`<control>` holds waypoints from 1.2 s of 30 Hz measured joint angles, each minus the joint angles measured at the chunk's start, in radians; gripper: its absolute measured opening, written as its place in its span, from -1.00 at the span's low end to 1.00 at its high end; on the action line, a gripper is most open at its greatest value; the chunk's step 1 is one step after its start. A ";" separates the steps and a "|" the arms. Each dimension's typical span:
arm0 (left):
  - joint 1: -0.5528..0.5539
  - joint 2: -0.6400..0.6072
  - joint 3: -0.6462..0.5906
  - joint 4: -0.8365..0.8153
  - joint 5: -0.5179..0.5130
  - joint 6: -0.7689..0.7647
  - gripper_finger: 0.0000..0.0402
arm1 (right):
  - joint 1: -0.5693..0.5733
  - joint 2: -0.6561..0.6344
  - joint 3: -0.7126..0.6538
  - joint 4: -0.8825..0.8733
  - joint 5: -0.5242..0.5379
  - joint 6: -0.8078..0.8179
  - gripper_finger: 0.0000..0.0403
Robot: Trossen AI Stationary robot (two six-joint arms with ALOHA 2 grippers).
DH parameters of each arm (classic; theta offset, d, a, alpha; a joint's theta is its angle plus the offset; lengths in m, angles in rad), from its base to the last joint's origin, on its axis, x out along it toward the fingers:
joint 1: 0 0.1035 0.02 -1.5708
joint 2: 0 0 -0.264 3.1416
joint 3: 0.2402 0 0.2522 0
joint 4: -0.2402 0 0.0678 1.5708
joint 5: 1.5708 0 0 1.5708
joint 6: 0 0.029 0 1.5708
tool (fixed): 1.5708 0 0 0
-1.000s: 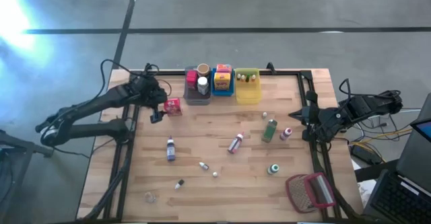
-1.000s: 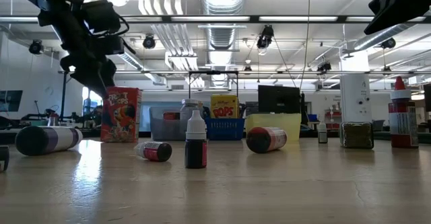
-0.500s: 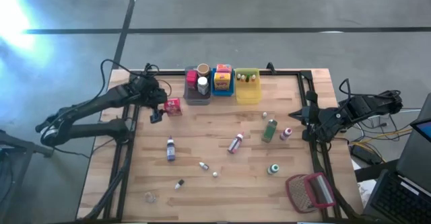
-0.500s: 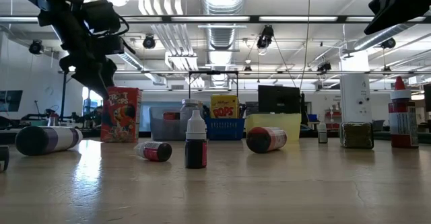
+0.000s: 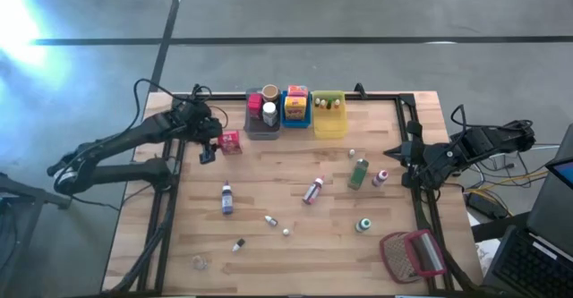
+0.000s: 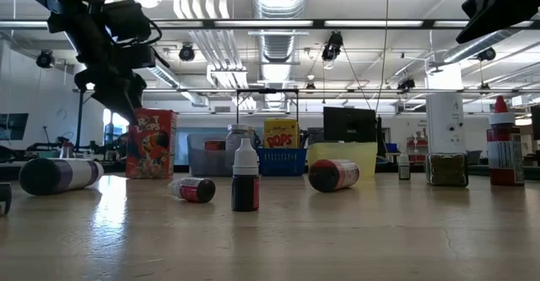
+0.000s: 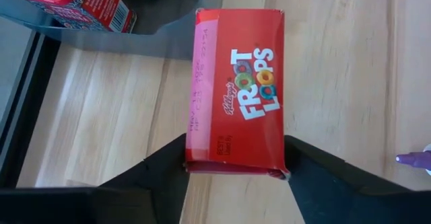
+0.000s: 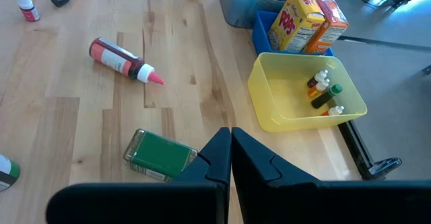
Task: Pick & Place Kitchen Items
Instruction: Put the red cereal box into the blue bin
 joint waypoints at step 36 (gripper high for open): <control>-0.049 0.008 0.152 0.202 0.296 -0.212 -0.04 | 0.000 0.000 0.000 0.000 0.000 0.000 -0.96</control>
